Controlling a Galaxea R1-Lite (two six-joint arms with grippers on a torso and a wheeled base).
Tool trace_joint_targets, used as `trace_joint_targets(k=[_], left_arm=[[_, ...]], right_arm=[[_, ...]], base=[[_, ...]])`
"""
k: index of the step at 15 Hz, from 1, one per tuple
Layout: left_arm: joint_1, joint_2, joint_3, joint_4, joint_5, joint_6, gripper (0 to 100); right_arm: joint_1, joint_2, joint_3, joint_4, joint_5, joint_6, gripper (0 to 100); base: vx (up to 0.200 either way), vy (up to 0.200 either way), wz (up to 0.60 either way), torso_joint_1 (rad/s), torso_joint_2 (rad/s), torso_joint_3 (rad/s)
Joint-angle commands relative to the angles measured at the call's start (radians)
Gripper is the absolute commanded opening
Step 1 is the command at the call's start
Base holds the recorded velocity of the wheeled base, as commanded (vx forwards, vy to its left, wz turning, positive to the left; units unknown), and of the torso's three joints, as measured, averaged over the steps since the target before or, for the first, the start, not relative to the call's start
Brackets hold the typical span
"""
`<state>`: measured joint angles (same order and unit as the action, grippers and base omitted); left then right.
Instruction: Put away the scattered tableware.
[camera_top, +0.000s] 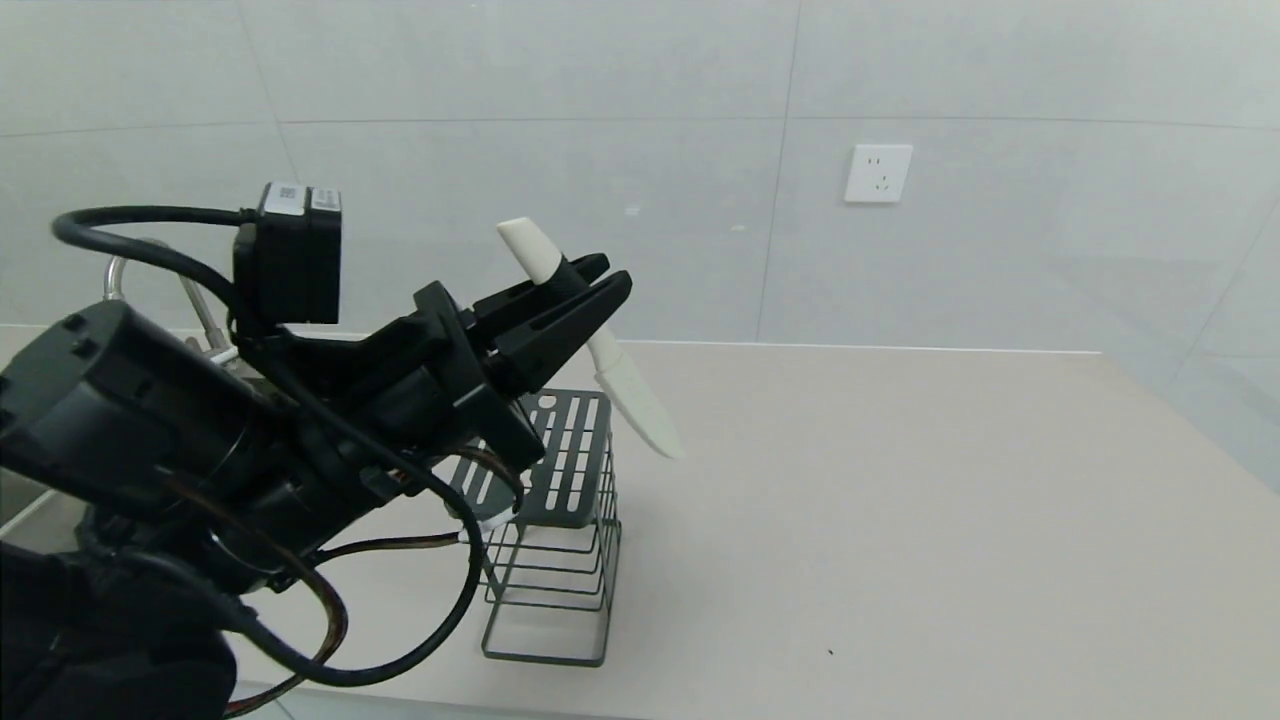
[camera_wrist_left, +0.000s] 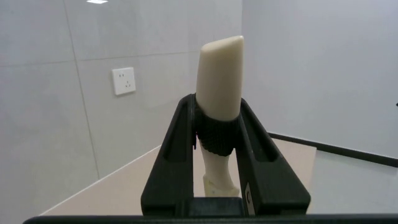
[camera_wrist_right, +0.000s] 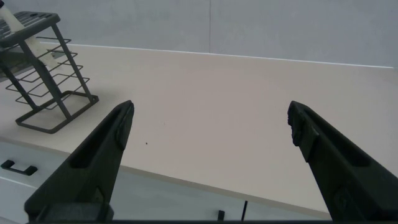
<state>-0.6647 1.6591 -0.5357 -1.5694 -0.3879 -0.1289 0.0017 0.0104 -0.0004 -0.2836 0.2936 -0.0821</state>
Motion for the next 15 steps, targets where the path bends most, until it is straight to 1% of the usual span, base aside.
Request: trace_joint_targets(k=[1, 2, 3, 4, 5, 7, 8, 9, 11, 12, 13, 14, 15], left_arm=[[0.005, -0.064, 0.056, -0.001, 0.000, 0.000, 0], [0.028, -0.078, 0.069, -0.001, 0.000, 0.002, 0], [0.057, -0.078, 0.069, -0.001, 0.000, 0.012, 0], [0.076, -0.076, 0.071, -0.001, -0.002, 0.034, 0], [0.100, -0.064, 0.076, -0.001, -0.026, 0.080, 0], [0.100, -0.068, 0.077, -0.001, -0.101, 0.115, 0], [0.100, -0.070, 0.077, -0.001, -0.111, 0.129, 0], [0.103, -0.067, 0.074, 0.000, -0.120, 0.152, 0], [0.105, -0.075, 0.066, 0.002, -0.151, 0.161, 0], [0.112, -0.081, 0.062, 0.003, -0.151, 0.172, 0], [0.140, -0.087, 0.060, 0.006, -0.151, 0.186, 0], [0.183, -0.087, 0.059, 0.017, -0.152, 0.209, 0], [0.195, -0.088, 0.059, 0.026, -0.154, 0.213, 0]], right_arm=[[0.000, -0.010, 0.000, 0.101, -0.065, 0.021, 100], [0.000, -0.010, 0.000, 0.193, -0.065, 0.016, 100], [0.000, -0.010, 0.000, 0.233, -0.067, 0.025, 100], [0.000, -0.010, 0.000, 0.230, -0.067, 0.028, 100], [0.000, -0.010, 0.000, 0.230, -0.068, 0.056, 100], [0.000, -0.010, 0.000, 0.228, -0.067, 0.102, 100], [0.000, -0.010, 0.000, 0.228, -0.067, 0.102, 100], [0.000, -0.010, 0.000, 0.230, -0.065, 0.102, 100], [0.000, -0.010, 0.000, 0.230, -0.065, 0.102, 100], [0.000, -0.010, 0.000, 0.231, -0.065, 0.102, 100], [0.000, -0.010, 0.000, 0.231, -0.064, 0.102, 100], [0.000, -0.010, 0.000, 0.231, -0.064, 0.102, 100], [0.000, -0.010, 0.000, 0.231, -0.064, 0.102, 100]], base=[[0.000, 0.000, 0.00, 0.000, 0.00, 0.000], [0.000, 0.000, 0.00, 0.000, 0.00, 0.000], [0.000, 0.000, 0.00, 0.000, 0.00, 0.000], [0.000, 0.000, 0.00, 0.000, 0.00, 0.000], [0.000, 0.000, 0.00, 0.000, 0.00, 0.000], [0.000, 0.000, 0.00, 0.000, 0.00, 0.000], [0.000, 0.000, 0.00, 0.000, 0.00, 0.000], [0.000, 0.000, 0.00, 0.000, 0.00, 0.000], [0.000, 0.000, 0.00, 0.000, 0.00, 0.000], [0.000, 0.000, 0.00, 0.000, 0.00, 0.000], [0.000, 0.000, 0.00, 0.000, 0.00, 0.000], [0.000, 0.000, 0.00, 0.000, 0.00, 0.000], [0.000, 0.000, 0.00, 0.000, 0.00, 0.000]])
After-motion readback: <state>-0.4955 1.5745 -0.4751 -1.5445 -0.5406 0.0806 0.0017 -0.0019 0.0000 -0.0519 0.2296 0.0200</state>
